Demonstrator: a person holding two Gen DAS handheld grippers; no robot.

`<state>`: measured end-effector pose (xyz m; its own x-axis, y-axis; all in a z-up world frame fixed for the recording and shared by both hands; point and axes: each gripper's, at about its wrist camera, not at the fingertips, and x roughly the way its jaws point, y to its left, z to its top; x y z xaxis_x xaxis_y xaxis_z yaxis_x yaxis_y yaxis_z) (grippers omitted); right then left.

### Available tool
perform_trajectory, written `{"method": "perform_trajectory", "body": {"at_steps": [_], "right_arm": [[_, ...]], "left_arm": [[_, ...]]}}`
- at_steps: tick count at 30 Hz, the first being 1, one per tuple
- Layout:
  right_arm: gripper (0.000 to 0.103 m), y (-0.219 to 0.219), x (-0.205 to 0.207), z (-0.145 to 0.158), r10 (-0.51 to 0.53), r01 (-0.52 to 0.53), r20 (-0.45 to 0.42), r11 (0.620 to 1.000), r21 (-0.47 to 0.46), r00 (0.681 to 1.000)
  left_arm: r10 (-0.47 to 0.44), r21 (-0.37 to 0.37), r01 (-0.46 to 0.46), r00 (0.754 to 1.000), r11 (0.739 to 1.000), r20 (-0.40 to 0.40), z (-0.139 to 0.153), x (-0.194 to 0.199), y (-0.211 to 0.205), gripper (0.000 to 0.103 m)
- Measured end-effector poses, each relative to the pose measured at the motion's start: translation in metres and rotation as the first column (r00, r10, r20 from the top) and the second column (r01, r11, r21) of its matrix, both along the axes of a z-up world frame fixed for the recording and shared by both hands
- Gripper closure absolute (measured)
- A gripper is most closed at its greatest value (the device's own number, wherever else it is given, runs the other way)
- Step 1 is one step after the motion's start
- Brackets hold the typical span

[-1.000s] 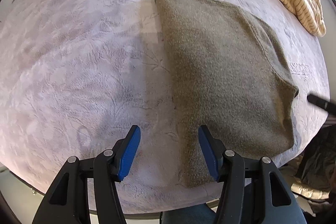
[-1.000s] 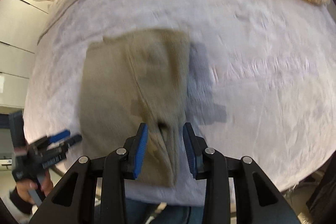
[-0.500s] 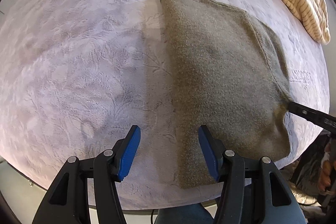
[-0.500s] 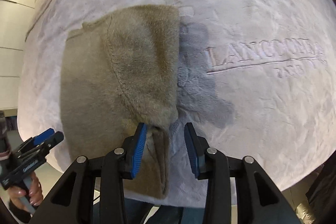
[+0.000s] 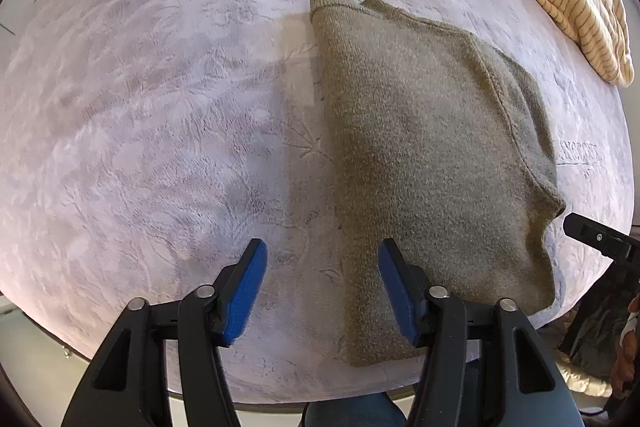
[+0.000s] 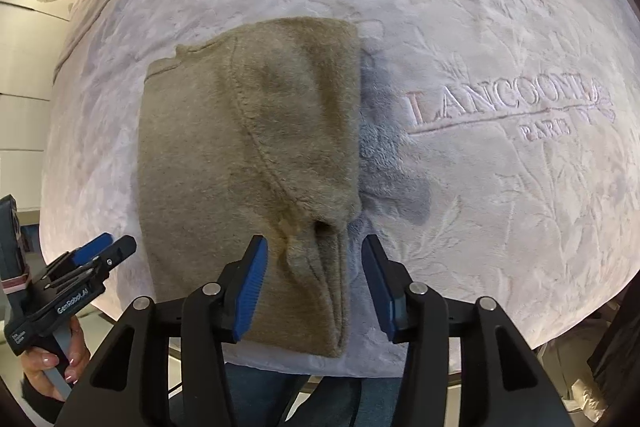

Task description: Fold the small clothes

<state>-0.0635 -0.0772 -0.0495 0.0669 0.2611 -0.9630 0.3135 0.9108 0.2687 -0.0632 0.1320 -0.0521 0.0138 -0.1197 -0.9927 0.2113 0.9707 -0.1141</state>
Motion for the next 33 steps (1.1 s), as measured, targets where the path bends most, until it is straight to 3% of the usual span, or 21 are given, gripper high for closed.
{"method": "perform_trajectory", "body": {"at_steps": [1,3,10,12,14,15,23,33], "right_arm": [[0.048,0.001,0.001,0.002,0.002,-0.002,0.008,1.0,-0.006,1.0],[0.042,0.002,0.002,0.007,0.004,-0.003,0.019,1.0,-0.018,1.0],[0.039,0.008,0.013,0.021,0.029,-0.026,0.026,0.996,-0.087,0.999],[0.019,0.012,0.017,0.025,0.048,-0.044,0.031,0.991,-0.125,0.998],[0.019,0.014,0.02,0.03,0.057,-0.049,0.047,0.988,-0.149,0.997],[0.018,0.016,0.021,0.031,0.062,-0.054,0.048,0.985,-0.166,0.997],[0.016,0.018,0.025,0.033,0.063,-0.051,0.042,0.969,-0.242,0.997],[0.016,0.017,0.025,0.034,0.053,-0.042,0.039,0.965,-0.259,0.998]], "left_arm": [[0.003,0.004,-0.003,1.0,1.0,0.016,0.003,0.001,0.0,0.014],[-0.002,0.003,0.002,0.999,1.0,0.039,0.007,0.001,0.0,0.013],[-0.008,0.007,0.007,0.999,1.0,0.043,0.015,0.007,-0.001,0.013],[0.001,0.013,-0.002,0.999,1.0,0.05,0.016,0.008,-0.004,0.013],[0.005,0.023,-0.006,0.998,1.0,0.059,0.017,0.009,-0.007,0.011],[0.005,0.028,-0.007,0.998,1.0,0.062,0.017,0.01,-0.008,0.0],[0.007,0.025,-0.009,0.997,1.0,0.082,0.024,0.011,-0.013,0.0],[0.007,0.024,-0.009,0.996,1.0,0.09,0.027,0.013,-0.017,0.0]]}}
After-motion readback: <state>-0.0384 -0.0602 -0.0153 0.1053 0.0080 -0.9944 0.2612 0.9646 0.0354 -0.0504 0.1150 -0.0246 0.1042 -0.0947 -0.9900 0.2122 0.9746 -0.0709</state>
